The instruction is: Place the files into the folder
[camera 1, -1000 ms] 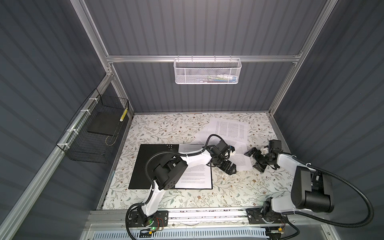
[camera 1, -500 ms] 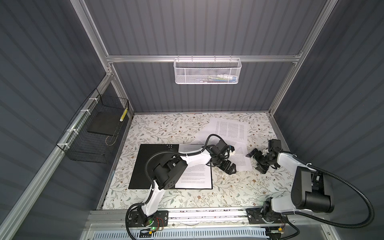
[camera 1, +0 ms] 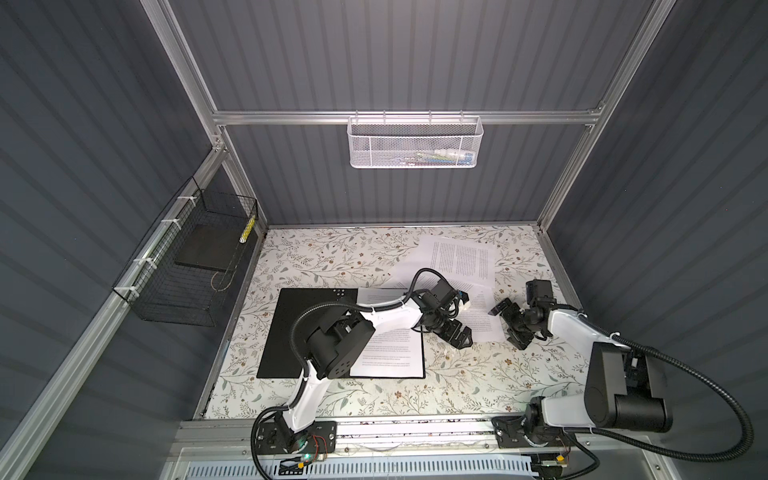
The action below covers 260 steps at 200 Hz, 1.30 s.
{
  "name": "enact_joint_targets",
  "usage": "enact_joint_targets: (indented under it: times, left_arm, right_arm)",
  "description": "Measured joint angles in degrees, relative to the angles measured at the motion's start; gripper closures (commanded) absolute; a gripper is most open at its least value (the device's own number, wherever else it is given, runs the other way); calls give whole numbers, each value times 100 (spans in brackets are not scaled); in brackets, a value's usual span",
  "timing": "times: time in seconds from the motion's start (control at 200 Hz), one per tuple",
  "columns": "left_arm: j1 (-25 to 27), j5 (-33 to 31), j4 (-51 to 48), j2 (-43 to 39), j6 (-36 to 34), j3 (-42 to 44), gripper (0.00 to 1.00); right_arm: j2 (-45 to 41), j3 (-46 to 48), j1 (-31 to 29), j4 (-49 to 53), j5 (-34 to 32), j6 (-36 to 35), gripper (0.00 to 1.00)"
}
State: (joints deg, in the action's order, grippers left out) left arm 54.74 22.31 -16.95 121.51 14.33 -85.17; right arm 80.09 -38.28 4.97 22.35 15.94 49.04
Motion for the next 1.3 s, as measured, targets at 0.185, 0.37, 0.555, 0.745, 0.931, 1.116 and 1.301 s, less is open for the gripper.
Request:
enact_joint_targets:
  times: [0.185,0.37,0.555,0.745,0.931,1.116,1.301]
  left_arm:
    - [-4,9,2,0,0,0,0]
    - [-7,20,9,0,0,7,0]
    - [-9,22,20,0,0,15,0]
    - [-9,22,68,-24,-2,63,0]
    - [-9,22,212,-98,-20,232,0]
    - [-20,17,223,-197,-24,369,0]
    - [-22,17,245,-214,-24,402,0]
  right_arm:
    - [-9,-2,-146,-2,-142,256,1]
    - [44,-42,-251,-17,-181,389,1]
    - [201,-151,-269,-170,-24,238,1]
    - [304,-162,-269,-505,426,-463,1]
    - [691,-352,-136,-761,1189,-1211,1]
    - [1211,-721,50,-839,1764,-1781,1]
    - [1827,-1270,302,-758,2385,-2260,4]
